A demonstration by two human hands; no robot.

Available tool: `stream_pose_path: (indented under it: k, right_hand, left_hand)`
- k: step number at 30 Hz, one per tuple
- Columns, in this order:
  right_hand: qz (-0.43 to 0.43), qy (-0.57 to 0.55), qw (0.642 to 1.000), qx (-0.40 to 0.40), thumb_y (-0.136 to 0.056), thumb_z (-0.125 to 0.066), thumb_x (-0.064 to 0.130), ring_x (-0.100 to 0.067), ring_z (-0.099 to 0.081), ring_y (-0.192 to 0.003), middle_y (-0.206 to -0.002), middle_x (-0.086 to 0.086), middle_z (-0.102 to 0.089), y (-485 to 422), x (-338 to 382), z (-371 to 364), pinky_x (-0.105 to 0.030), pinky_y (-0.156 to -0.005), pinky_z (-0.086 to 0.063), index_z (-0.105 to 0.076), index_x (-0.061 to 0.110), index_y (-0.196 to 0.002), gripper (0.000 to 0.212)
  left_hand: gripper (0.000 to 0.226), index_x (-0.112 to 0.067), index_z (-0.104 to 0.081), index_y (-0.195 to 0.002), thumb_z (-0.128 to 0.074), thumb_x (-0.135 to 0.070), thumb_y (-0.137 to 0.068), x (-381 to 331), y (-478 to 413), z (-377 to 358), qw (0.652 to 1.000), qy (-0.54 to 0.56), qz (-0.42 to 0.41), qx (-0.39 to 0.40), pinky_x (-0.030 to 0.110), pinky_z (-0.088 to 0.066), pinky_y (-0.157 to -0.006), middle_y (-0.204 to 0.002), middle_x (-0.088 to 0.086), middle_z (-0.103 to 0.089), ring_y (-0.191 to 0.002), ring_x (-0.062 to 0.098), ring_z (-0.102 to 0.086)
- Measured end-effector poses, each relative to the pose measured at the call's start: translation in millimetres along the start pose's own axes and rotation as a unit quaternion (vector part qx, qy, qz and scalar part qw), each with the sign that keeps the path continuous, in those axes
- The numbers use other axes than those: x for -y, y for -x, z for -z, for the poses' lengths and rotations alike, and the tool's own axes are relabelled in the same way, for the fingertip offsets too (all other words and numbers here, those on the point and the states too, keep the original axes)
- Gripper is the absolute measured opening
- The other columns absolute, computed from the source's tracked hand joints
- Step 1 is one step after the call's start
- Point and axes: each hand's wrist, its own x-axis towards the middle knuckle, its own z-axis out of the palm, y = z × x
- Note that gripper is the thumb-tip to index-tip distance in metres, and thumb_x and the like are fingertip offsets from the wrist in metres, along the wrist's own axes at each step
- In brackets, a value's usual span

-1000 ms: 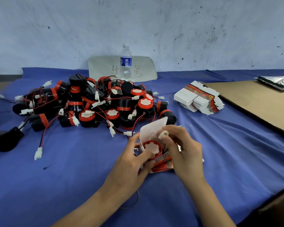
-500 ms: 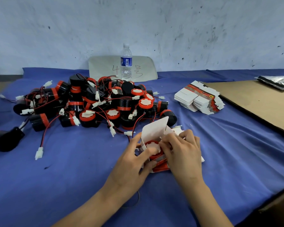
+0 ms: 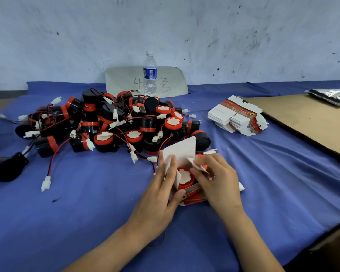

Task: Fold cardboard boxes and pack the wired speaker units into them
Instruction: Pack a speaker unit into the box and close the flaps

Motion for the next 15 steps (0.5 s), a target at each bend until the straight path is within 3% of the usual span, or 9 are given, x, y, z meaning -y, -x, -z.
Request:
stream_pose_path:
  k: [3, 5, 7, 9, 12, 14, 15]
  right_hand:
    - [0.017, -0.016, 0.999, 0.035, -0.076, -0.081, 0.015, -0.014, -0.062, -0.090, -0.097, 0.009, -0.063, -2.7, -3.2, 4.4, -0.018, -0.077, -0.047, -0.073, 0.007, -0.085, 0.014]
    - [0.017, -0.035, 0.998, 0.046, -0.075, -0.081, 0.015, -0.012, -0.061, -0.090, -0.099, 0.012, -0.060, -4.3, -4.4, 8.3, -0.011, -0.075, -0.044, -0.074, 0.007, -0.085, 0.014]
    - [0.024, -0.033, 0.998, 0.053, -0.077, -0.079, 0.015, -0.011, -0.060, -0.087, -0.096, 0.011, -0.060, -3.0, -4.6, 8.1, -0.015, -0.073, -0.046, -0.071, 0.008, -0.085, 0.014]
    - [0.035, -0.016, 0.998, 0.057, -0.079, -0.078, 0.016, -0.007, -0.057, -0.086, -0.094, 0.009, -0.060, -1.4, -4.6, 5.8, -0.021, -0.072, -0.047, -0.068, 0.008, -0.086, 0.015]
    - [0.035, -0.030, 0.997, 0.062, -0.079, -0.078, 0.022, 0.000, -0.053, -0.089, -0.098, 0.008, -0.061, -2.1, -5.8, 6.3, -0.012, -0.072, -0.042, -0.067, 0.010, -0.082, 0.017]
    - [0.039, -0.012, 0.997, 0.063, -0.080, -0.076, 0.025, -0.003, -0.053, -0.088, -0.100, 0.009, -0.060, -1.0, -5.1, 5.4, -0.016, -0.071, -0.044, -0.066, 0.011, -0.083, 0.017]
    - [0.041, -0.001, 0.997, 0.059, -0.081, -0.075, 0.022, -0.006, -0.053, -0.086, -0.098, 0.008, -0.059, 1.3, -3.8, 2.7, -0.023, -0.070, -0.046, -0.065, 0.011, -0.084, 0.016]
  left_hand:
    - [0.054, -0.059, 0.002, -0.134, -0.028, -0.055, -0.088, -1.0, -1.0, -0.3, 0.999, 0.030, 0.014, 0.018, -0.011, -0.013, -0.087, -0.150, -0.022, 0.034, -0.118, -0.036, 0.010]
    - [0.052, -0.059, -0.004, -0.134, -0.029, -0.053, -0.089, -0.6, -1.6, -0.8, 0.999, 0.037, 0.014, 0.020, -0.008, -0.014, -0.093, -0.153, -0.021, 0.031, -0.131, -0.024, 0.003]
    - [0.050, -0.060, -0.006, -0.133, -0.030, -0.052, -0.090, -1.1, -1.0, -1.2, 0.999, 0.032, 0.010, 0.017, -0.002, -0.018, -0.096, -0.155, -0.019, 0.027, -0.133, -0.019, -0.001]
    - [0.047, -0.056, -0.011, -0.134, -0.032, -0.046, -0.094, -0.6, 0.0, -2.1, 1.000, 0.024, -0.004, 0.004, -0.002, -0.019, -0.095, -0.157, -0.015, 0.024, -0.127, -0.025, 0.000]
    - [0.045, -0.042, -0.026, -0.137, -0.042, -0.026, -0.099, 1.3, 1.7, -2.0, 0.999, 0.011, -0.024, -0.033, -0.008, -0.014, -0.093, -0.160, -0.006, 0.015, -0.122, -0.034, 0.008]
    - [0.045, -0.031, -0.040, -0.139, -0.048, -0.016, -0.098, 2.0, 2.0, -1.3, 0.997, 0.002, -0.041, -0.067, -0.005, -0.018, -0.099, -0.160, -0.001, 0.006, -0.131, -0.027, 0.004]
    - [0.043, -0.025, -0.048, -0.138, -0.050, -0.013, -0.097, 2.3, 1.7, -1.4, 0.995, -0.004, -0.048, -0.084, 0.003, -0.024, -0.106, -0.161, 0.003, 0.001, -0.140, -0.016, -0.004]
